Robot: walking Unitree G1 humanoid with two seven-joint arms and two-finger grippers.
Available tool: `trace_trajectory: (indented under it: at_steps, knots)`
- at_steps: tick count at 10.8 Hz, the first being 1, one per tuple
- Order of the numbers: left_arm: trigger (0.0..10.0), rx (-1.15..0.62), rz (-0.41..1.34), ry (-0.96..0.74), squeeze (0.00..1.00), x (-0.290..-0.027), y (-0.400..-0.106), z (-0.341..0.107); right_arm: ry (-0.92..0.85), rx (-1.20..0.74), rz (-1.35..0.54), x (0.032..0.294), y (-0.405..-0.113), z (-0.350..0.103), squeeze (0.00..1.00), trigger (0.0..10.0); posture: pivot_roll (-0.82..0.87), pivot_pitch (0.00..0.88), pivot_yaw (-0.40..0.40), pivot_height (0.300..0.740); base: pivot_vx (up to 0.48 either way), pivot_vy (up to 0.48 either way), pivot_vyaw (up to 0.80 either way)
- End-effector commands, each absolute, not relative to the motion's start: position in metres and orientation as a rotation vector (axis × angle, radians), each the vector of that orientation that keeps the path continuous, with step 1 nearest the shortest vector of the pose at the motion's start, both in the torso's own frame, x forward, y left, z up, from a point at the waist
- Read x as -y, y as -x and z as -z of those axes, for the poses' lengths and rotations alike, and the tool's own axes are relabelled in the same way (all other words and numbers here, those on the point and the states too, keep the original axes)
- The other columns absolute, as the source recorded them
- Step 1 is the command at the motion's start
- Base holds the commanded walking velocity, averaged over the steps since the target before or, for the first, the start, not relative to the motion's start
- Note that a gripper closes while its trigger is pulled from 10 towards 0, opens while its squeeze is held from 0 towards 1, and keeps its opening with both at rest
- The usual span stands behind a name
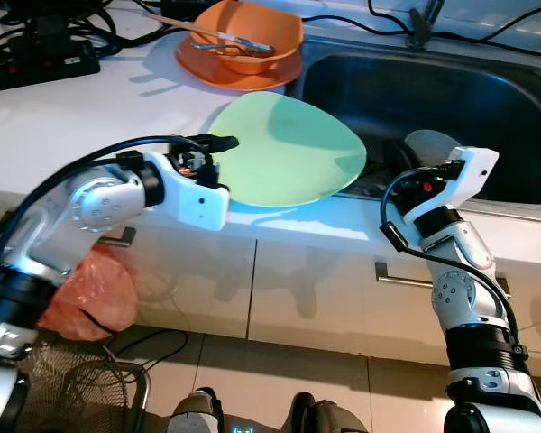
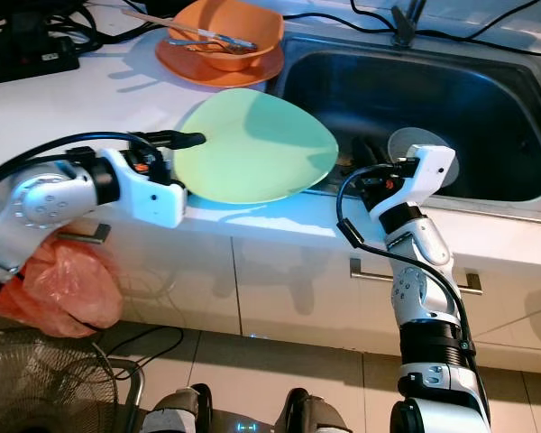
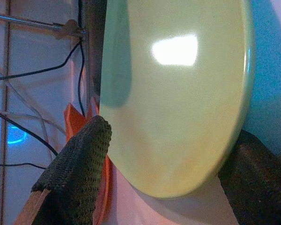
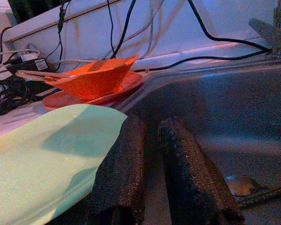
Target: Kitchen organization
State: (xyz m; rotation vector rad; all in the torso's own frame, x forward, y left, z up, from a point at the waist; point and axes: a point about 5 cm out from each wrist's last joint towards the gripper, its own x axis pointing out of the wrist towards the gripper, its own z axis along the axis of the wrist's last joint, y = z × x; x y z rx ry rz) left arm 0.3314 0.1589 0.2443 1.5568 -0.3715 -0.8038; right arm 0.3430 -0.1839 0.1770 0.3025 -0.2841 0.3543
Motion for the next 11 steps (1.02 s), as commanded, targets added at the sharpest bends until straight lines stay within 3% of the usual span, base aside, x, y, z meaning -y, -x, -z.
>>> trace_trajectory:
  at_steps: [1,2,11]
  knots:
    - [10.0,0.307,0.874,-1.577,0.00,-0.1549,-0.3317,-0.2220,-0.320,0.243,-0.341,0.1840,-0.3406,-0.1657,0.00,10.0,0.20,0.194,-0.040,0.740,0.000,0.000,0.00]
    - [0.0,0.310,0.869,-1.566,0.00,-0.1530,-0.3322,-0.2190,-0.321,0.243,-0.341,0.1838,-0.3405,-0.1656,0.00,10.0,0.20,0.195,-0.041,0.740,0.000,0.000,0.00]
    - [0.0,0.345,0.840,-1.561,0.00,-0.1520,-0.3261,-0.2164,-0.325,0.234,-0.343,0.1826,-0.3408,-0.1643,0.00,10.0,0.21,0.216,-0.050,0.740,0.000,0.000,0.00]
